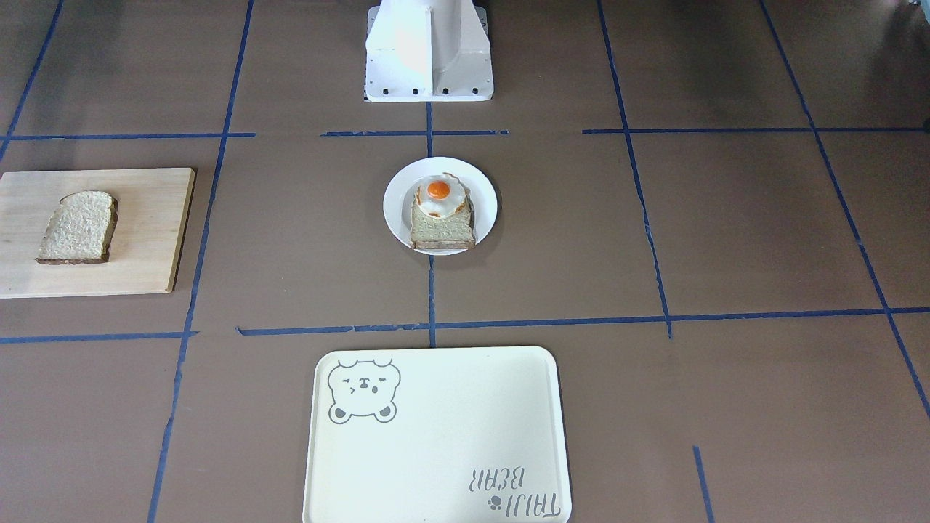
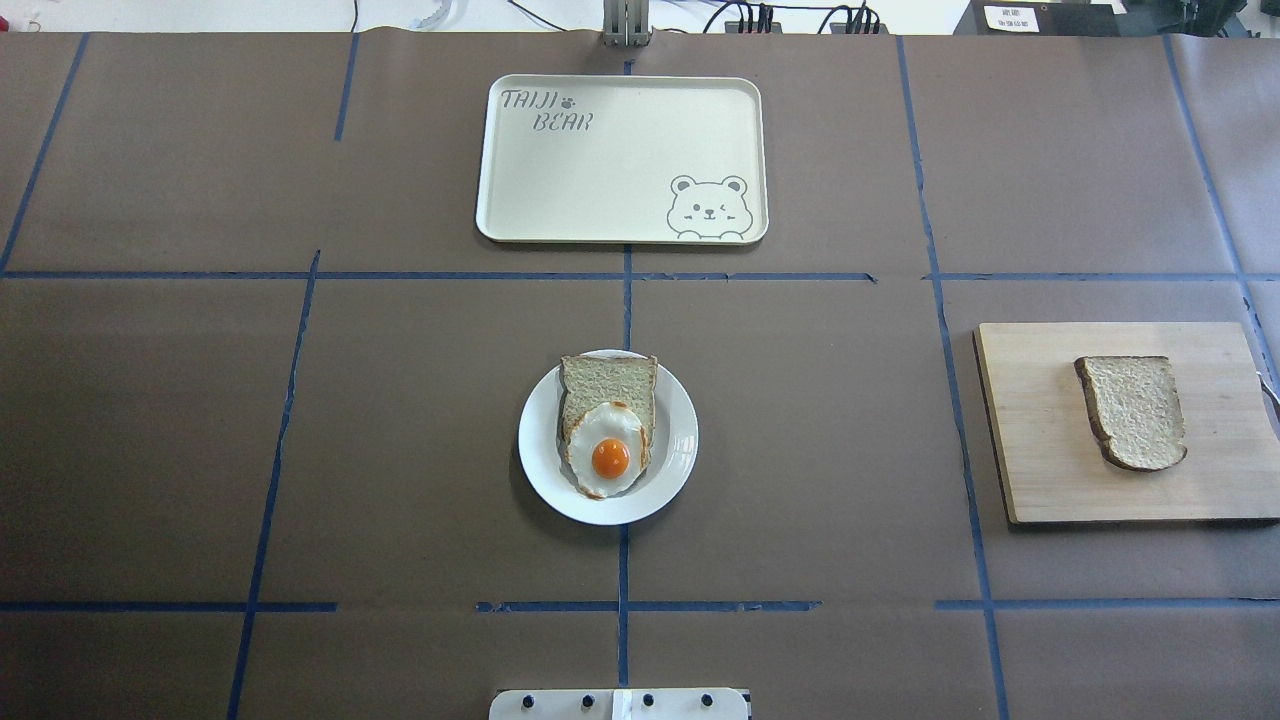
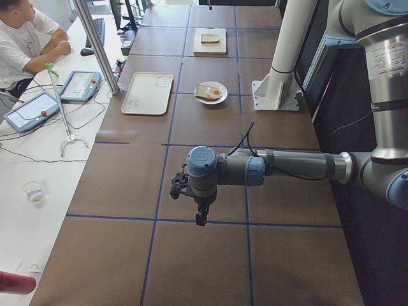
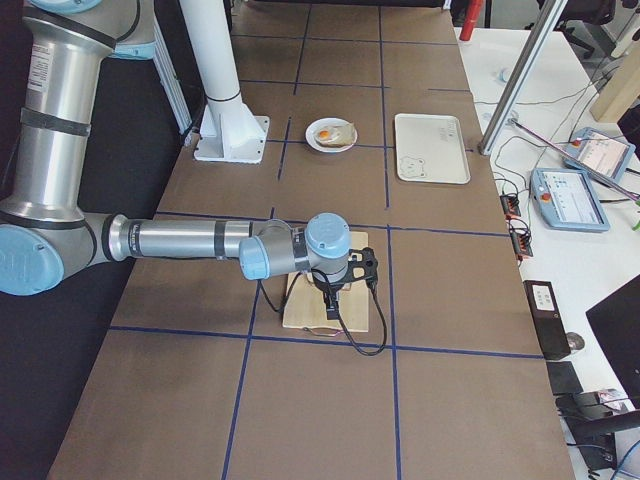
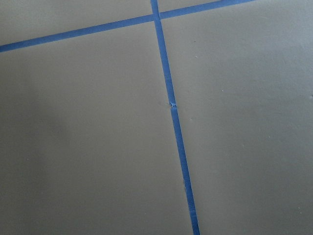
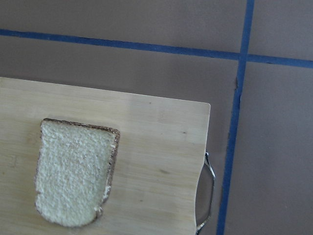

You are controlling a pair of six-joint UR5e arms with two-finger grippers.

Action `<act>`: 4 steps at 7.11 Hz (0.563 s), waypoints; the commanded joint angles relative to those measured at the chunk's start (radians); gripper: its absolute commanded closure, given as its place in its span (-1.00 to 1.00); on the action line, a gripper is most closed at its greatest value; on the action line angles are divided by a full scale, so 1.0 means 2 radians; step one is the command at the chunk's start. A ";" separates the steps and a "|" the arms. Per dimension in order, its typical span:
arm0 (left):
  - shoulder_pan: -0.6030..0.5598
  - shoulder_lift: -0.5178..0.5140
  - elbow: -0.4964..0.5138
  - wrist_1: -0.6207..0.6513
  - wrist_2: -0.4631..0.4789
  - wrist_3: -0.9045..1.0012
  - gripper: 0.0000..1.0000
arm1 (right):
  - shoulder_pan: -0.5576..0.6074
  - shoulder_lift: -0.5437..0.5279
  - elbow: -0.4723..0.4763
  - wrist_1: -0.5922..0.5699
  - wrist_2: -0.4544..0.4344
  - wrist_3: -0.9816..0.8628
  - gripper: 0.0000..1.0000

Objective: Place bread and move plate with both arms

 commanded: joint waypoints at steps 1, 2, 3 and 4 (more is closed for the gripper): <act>0.000 0.000 -0.001 0.000 0.000 0.000 -1.00 | -0.054 -0.003 -0.059 0.207 -0.005 0.169 -1.00; 0.000 0.000 -0.001 0.000 0.000 0.000 -1.00 | -0.085 -0.003 -0.096 0.315 -0.022 0.244 -1.00; 0.000 0.000 -0.002 0.000 0.000 0.000 -1.00 | -0.125 -0.002 -0.100 0.364 -0.047 0.299 -1.00; 0.000 0.000 -0.002 0.000 0.000 -0.001 -1.00 | -0.161 -0.002 -0.100 0.385 -0.077 0.326 -1.00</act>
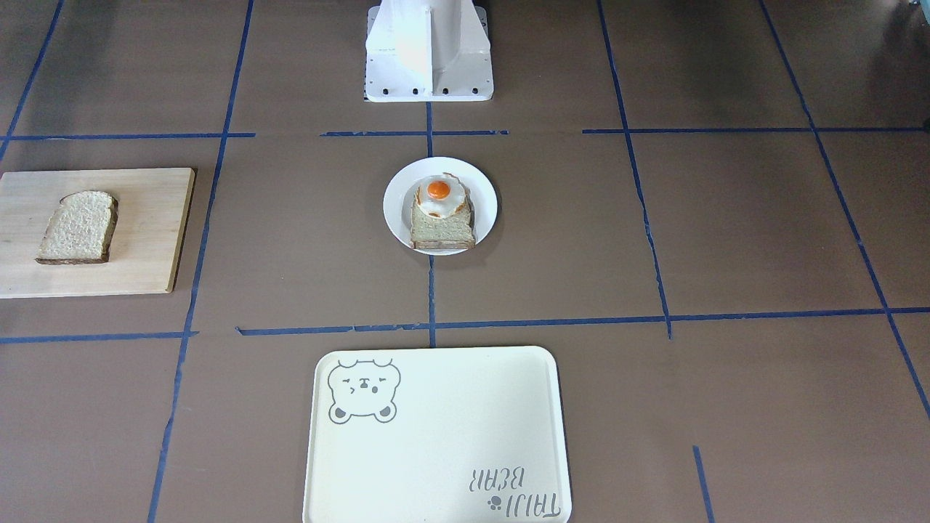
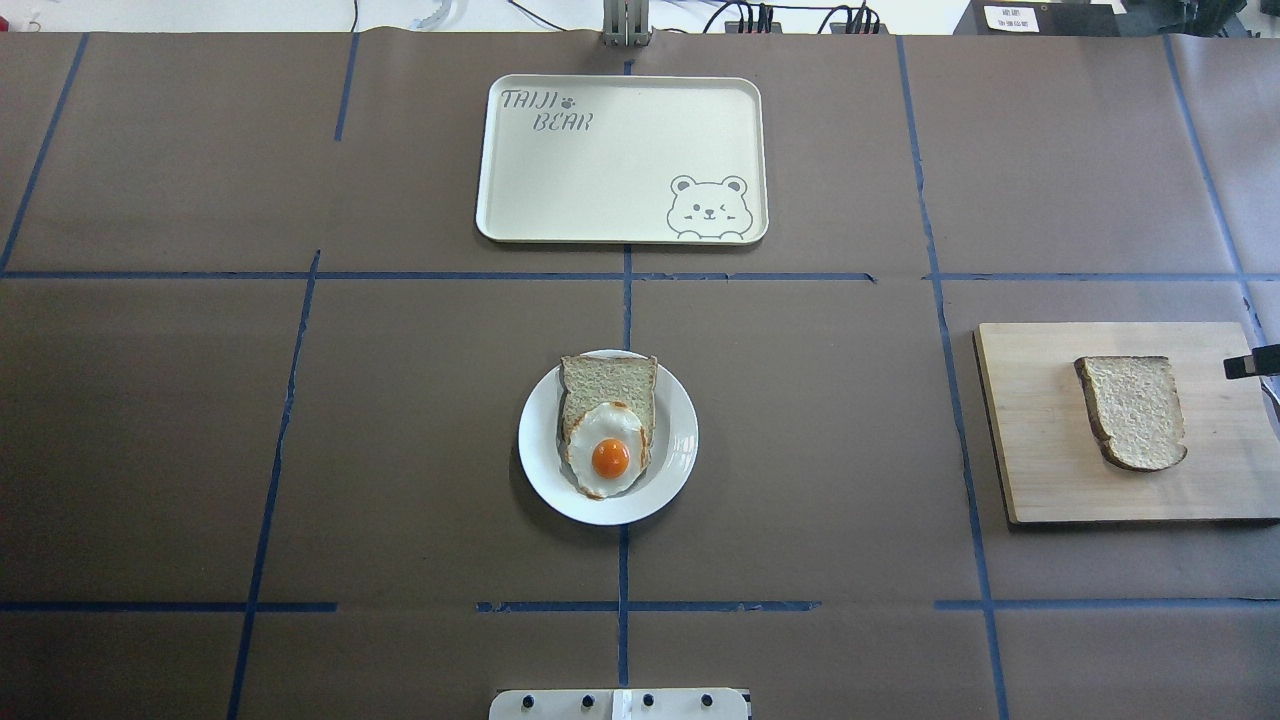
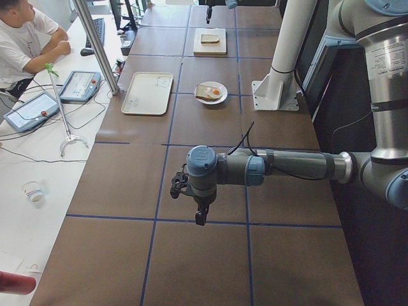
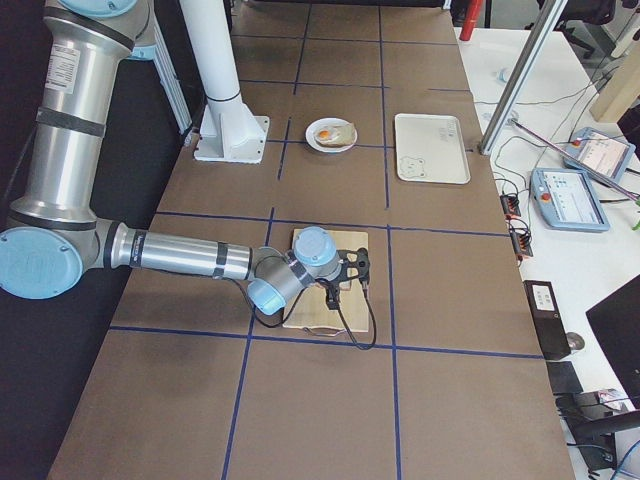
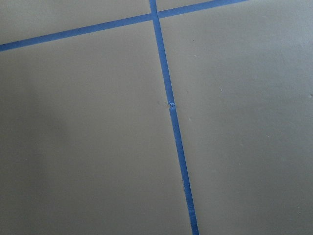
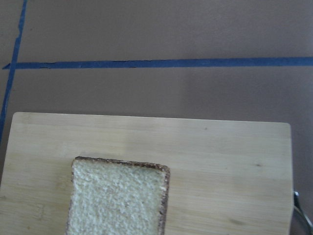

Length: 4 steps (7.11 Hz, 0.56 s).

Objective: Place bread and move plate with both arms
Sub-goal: 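Lower the right gripper onto the bread slice on the bamboo board and grasp it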

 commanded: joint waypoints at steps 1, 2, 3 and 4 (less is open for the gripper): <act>0.000 0.000 -0.002 0.000 0.000 0.000 -1.00 | -0.071 0.000 -0.007 0.064 -0.047 0.085 -0.99; 0.000 0.000 -0.003 0.000 0.000 -0.001 -1.00 | -0.094 -0.002 -0.007 0.088 -0.069 0.114 -0.97; 0.000 0.000 -0.002 0.000 0.000 -0.001 -1.00 | -0.104 -0.010 -0.007 0.095 -0.071 0.121 -0.90; 0.000 0.000 -0.002 0.000 0.000 0.000 -1.00 | -0.107 -0.018 -0.007 0.096 -0.071 0.121 -0.82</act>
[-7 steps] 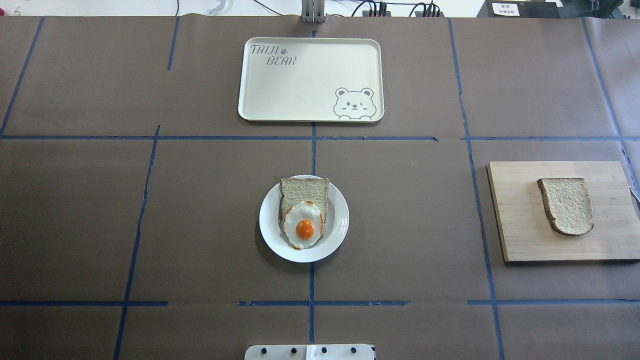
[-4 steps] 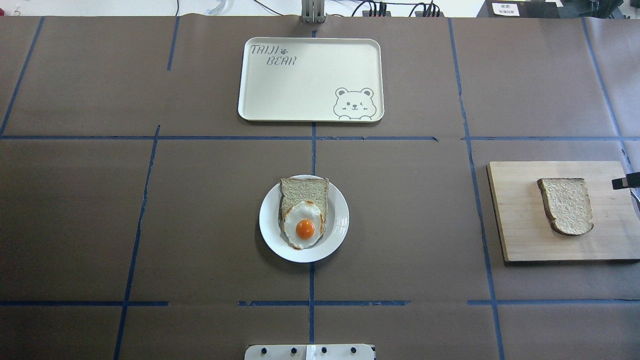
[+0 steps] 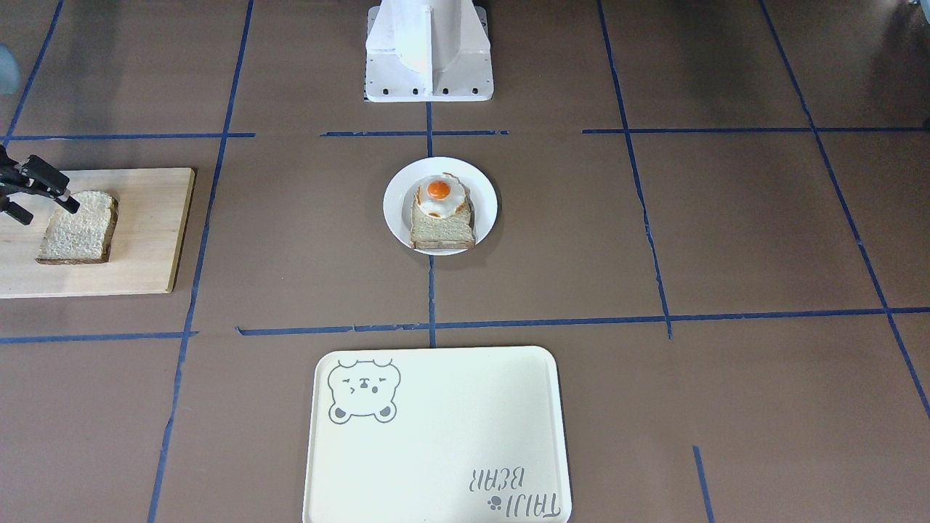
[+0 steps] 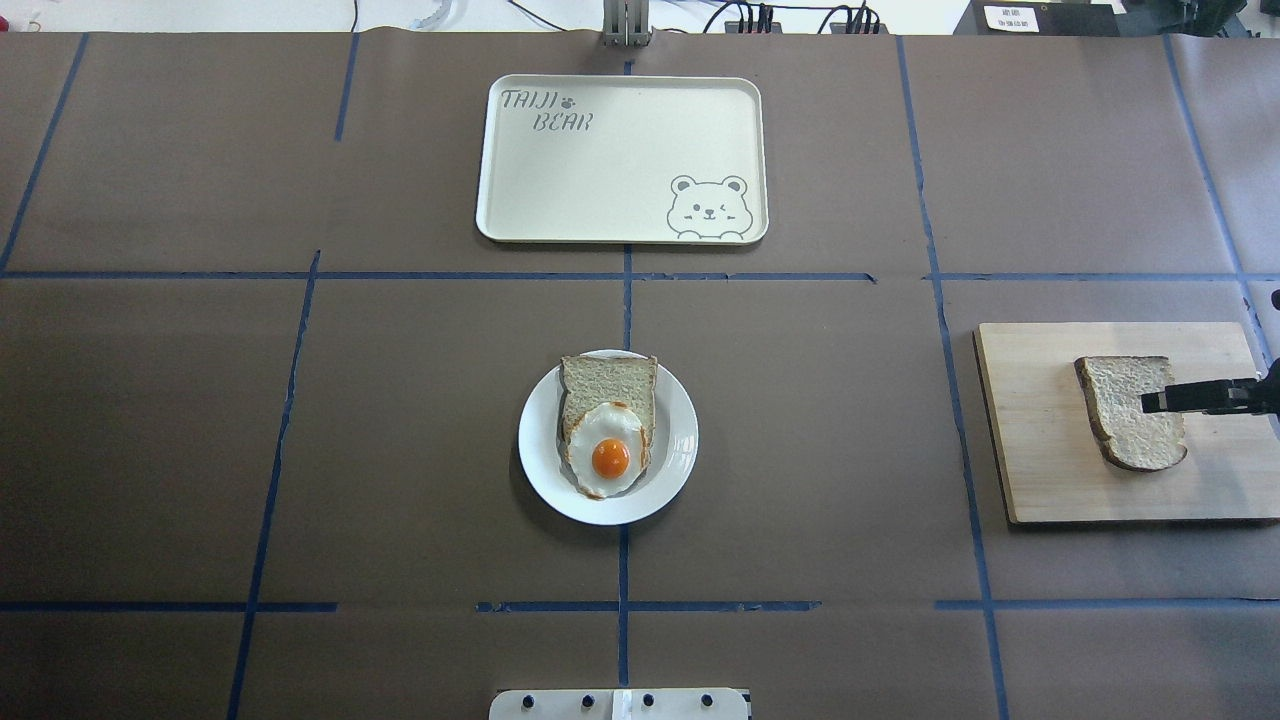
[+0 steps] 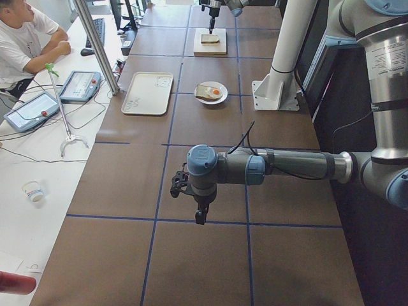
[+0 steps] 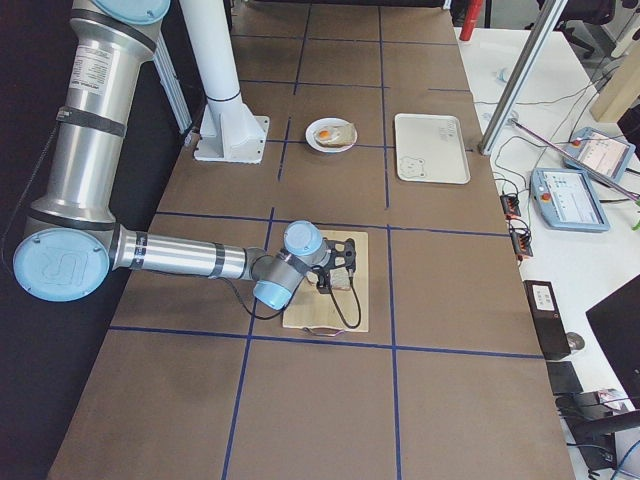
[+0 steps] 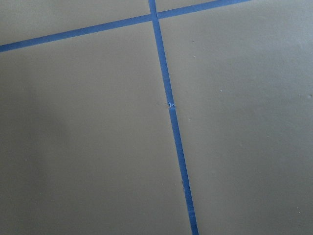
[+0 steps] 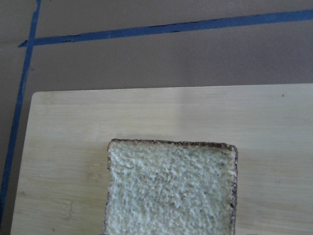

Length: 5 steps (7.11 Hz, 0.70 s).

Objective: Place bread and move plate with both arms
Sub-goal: 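Lower the right gripper onto the bread slice on the bamboo board and grasp it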

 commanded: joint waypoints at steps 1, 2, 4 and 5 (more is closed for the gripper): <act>0.000 0.000 0.000 0.000 0.000 0.000 -1.00 | -0.010 -0.013 -0.001 0.006 -0.004 0.007 -0.78; 0.000 0.000 0.001 0.000 0.000 0.000 -1.00 | -0.013 -0.015 -0.003 0.006 -0.006 0.007 -0.72; 0.000 0.000 0.001 0.000 0.000 0.001 -1.00 | -0.022 -0.013 -0.005 0.004 -0.016 0.007 -0.59; 0.000 0.000 0.001 0.000 0.000 0.001 -1.00 | -0.022 -0.010 -0.005 0.001 -0.016 0.007 -0.49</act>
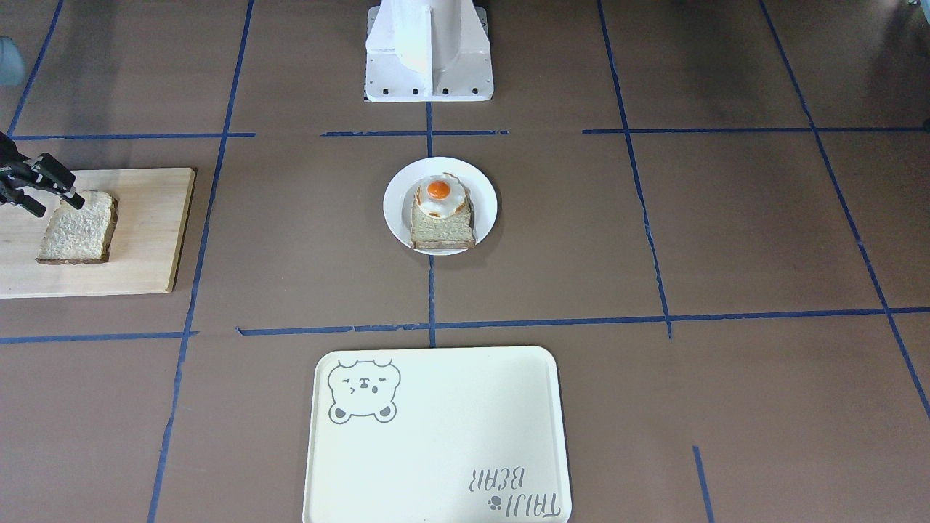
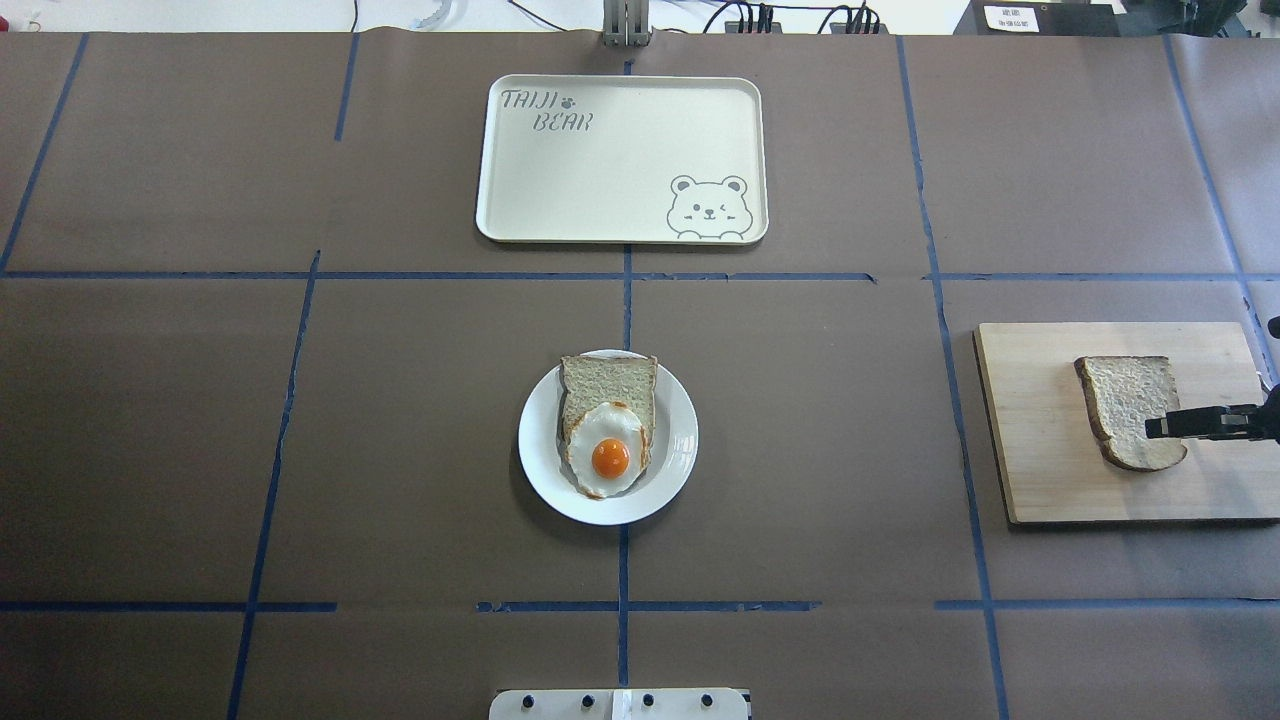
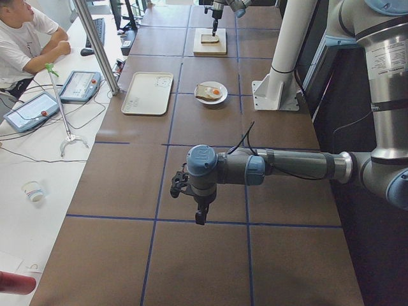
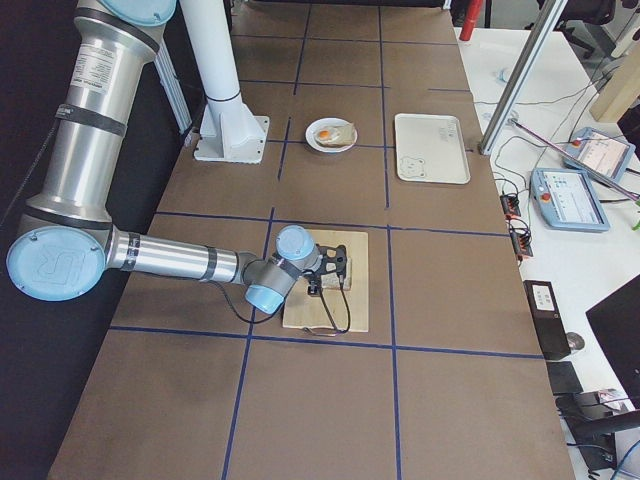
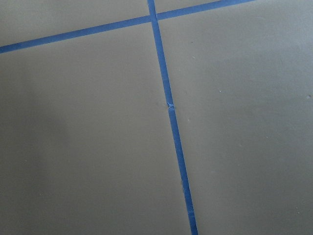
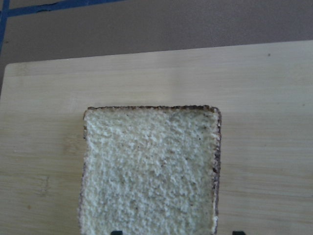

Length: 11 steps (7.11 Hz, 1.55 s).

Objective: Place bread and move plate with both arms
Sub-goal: 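Lower the right gripper onto the bread slice on the bamboo board and grasp it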

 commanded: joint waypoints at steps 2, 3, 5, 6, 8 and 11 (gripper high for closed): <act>0.000 0.000 0.001 0.000 0.000 0.000 -1.00 | -0.003 0.002 -0.002 -0.003 -0.002 0.000 -0.32; 0.000 0.000 0.001 0.000 0.000 0.000 -1.00 | -0.004 0.002 -0.004 -0.003 -0.002 0.000 -0.17; 0.000 0.000 0.001 0.000 0.000 0.000 -1.00 | -0.004 0.002 -0.005 -0.003 -0.002 -0.001 0.29; 0.000 0.000 0.001 0.000 0.000 0.000 -1.00 | -0.004 0.002 -0.004 -0.002 -0.006 -0.003 0.63; 0.000 0.000 0.001 0.000 0.000 0.000 -1.00 | -0.004 0.002 -0.004 -0.002 -0.006 -0.006 1.00; 0.000 0.000 0.001 0.000 0.000 0.000 -1.00 | -0.002 0.002 0.010 -0.002 0.005 -0.006 1.00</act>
